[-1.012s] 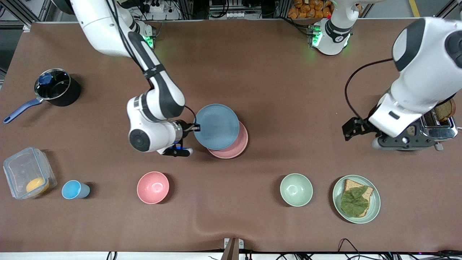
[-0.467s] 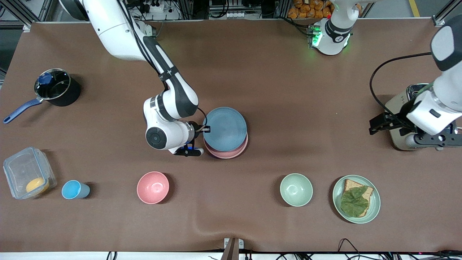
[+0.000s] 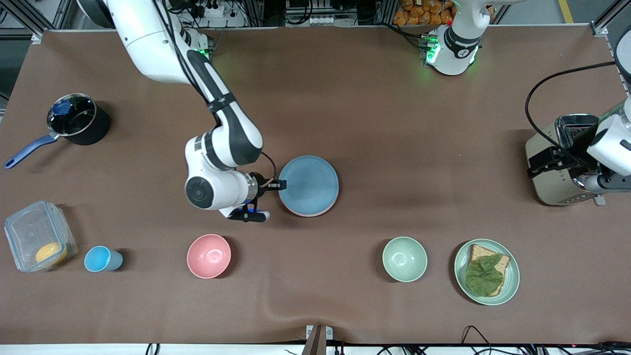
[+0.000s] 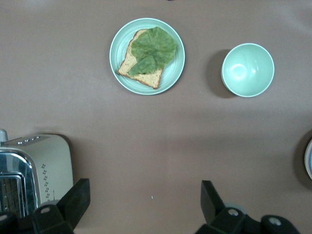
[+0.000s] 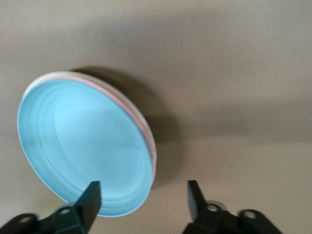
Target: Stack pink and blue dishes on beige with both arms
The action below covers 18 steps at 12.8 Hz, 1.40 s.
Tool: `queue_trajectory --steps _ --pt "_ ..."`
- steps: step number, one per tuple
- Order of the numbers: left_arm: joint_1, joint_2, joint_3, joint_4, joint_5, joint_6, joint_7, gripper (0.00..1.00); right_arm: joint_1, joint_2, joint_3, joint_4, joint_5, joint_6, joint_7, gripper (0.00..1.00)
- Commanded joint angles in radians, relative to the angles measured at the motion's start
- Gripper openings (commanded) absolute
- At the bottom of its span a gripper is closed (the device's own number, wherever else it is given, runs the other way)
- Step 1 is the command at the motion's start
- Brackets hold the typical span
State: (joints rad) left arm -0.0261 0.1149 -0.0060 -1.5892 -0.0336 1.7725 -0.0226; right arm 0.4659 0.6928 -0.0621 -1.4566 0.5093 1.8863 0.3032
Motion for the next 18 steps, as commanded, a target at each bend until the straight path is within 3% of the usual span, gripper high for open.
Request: queue_trajectory --steps 1,2,6,10,13,18 --pt "-0.009 -0.046 0.014 -0.051 -0.006 -0.001 -0.003 1.00 -0.131 -0.025 0.008 0.045 0.006 -0.154 -0.012 1.00" --pt "-0.009 -0.046 0.014 -0.049 -0.006 -0.010 -0.003 1.00 -0.169 -0.035 0.005 0.054 -0.014 -0.200 -0.010 1.00" --pt "-0.012 -0.049 0.003 -0.046 -0.006 -0.037 -0.071 1.00 -0.315 -0.124 -0.002 0.056 -0.269 -0.295 -0.024 1.00" --pt "-0.011 -0.049 0.001 -0.045 -0.005 -0.047 -0.051 1.00 -0.401 -0.205 -0.016 0.053 -0.359 -0.338 -0.145 1.00" --pt "-0.009 -0.049 0.004 -0.043 -0.006 -0.048 -0.048 1.00 -0.400 -0.291 -0.015 0.045 -0.494 -0.340 -0.159 1.00" --pt "-0.023 -0.031 0.003 0.000 0.015 -0.048 -0.051 1.00 -0.461 -0.545 0.016 -0.086 -0.500 -0.343 -0.159 1.00"
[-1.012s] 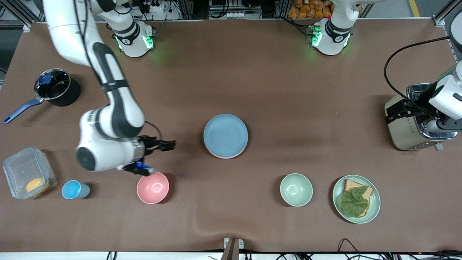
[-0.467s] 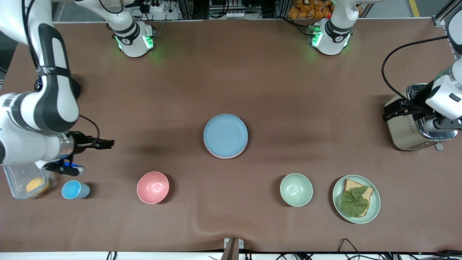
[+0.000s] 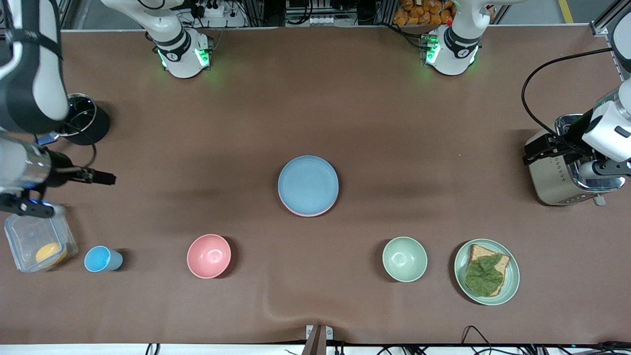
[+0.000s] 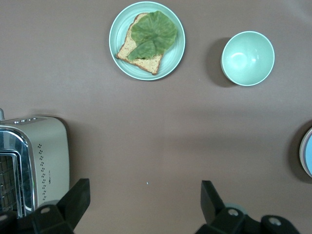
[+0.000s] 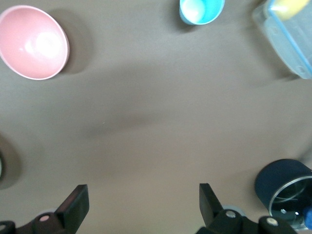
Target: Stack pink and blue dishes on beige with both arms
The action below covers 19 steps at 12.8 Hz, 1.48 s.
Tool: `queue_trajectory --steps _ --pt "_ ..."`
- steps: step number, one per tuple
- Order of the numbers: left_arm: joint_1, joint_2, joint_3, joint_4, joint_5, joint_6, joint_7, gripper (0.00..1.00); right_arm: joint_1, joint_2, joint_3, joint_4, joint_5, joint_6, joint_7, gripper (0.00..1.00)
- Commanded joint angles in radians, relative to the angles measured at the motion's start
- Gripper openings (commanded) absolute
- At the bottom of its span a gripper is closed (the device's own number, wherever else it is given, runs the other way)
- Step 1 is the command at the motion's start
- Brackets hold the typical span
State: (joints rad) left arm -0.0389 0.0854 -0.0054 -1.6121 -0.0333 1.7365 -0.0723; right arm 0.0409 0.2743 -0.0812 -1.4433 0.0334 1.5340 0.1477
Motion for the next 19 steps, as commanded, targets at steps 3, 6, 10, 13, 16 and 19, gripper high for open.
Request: queue_trajectory --steps 3,6,10,13,16,19 --pt "-0.006 -0.001 0.002 0.021 0.024 -0.012 0.000 1.00 -0.038 -0.178 0.035 -0.069 -0.104 -0.063 -0.060 1.00" --pt "-0.009 -0.003 0.002 0.021 0.024 -0.012 -0.001 1.00 -0.039 -0.193 0.034 -0.069 -0.107 -0.074 -0.062 1.00" --pt "-0.007 -0.003 0.002 0.020 0.024 -0.014 0.000 1.00 -0.033 -0.191 0.035 -0.066 -0.092 -0.058 -0.053 1.00" --pt "-0.007 -0.001 0.002 0.020 0.024 -0.018 0.000 1.00 -0.041 -0.191 0.032 -0.058 -0.034 -0.071 -0.056 1.00" --pt "-0.004 -0.001 0.001 0.018 0.023 -0.018 0.003 1.00 -0.039 -0.193 0.034 -0.058 -0.043 -0.072 -0.056 1.00" --pt "-0.009 -0.001 0.001 0.018 0.023 -0.018 -0.003 1.00 -0.035 -0.193 0.032 -0.058 -0.040 -0.072 -0.051 1.00"
